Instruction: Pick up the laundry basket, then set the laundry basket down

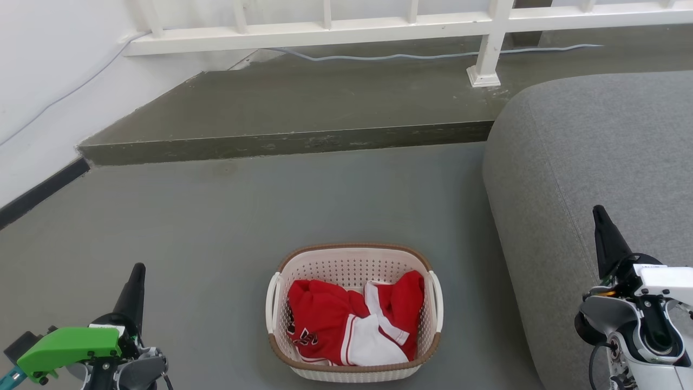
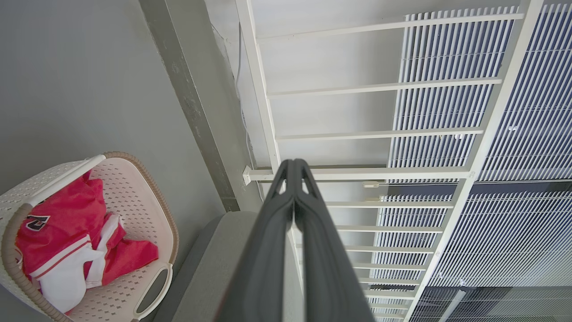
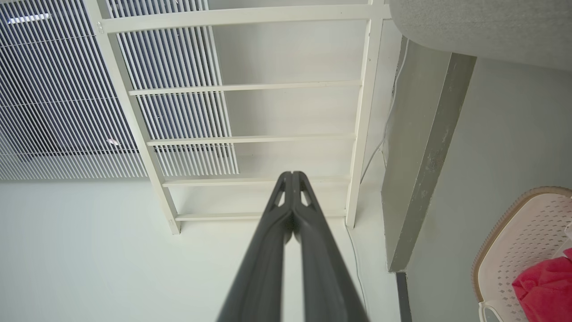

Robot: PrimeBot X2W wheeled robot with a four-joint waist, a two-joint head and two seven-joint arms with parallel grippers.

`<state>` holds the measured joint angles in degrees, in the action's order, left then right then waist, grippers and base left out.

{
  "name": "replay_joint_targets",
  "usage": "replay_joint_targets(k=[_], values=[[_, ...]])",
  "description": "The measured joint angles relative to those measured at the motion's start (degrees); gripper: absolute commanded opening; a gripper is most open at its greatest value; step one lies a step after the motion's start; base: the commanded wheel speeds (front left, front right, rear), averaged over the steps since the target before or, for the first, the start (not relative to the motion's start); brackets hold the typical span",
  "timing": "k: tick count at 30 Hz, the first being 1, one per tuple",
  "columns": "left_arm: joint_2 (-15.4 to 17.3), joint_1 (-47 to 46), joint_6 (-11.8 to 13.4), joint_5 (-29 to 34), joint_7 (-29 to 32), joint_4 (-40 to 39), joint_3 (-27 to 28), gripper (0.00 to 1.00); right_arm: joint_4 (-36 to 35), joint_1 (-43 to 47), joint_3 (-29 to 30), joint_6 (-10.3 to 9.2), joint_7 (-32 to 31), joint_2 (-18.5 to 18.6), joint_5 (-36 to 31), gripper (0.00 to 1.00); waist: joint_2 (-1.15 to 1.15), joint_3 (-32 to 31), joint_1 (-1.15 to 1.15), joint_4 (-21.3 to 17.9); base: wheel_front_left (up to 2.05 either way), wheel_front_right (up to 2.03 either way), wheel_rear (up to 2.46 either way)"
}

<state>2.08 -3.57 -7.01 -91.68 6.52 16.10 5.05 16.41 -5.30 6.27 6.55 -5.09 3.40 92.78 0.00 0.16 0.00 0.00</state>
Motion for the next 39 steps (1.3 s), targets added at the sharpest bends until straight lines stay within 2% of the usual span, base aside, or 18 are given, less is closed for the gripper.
replay_joint_targets(k=[39], values=[[0.00, 0.00, 0.00, -0.01, -0.01, -0.15, -0.02, 0.00, -0.15, 0.01, 0.12, 0.01, 0.00, -0.11, 0.00, 0.00, 0.00, 0.01, 0.00, 0.00, 0.00, 0.00, 0.00]])
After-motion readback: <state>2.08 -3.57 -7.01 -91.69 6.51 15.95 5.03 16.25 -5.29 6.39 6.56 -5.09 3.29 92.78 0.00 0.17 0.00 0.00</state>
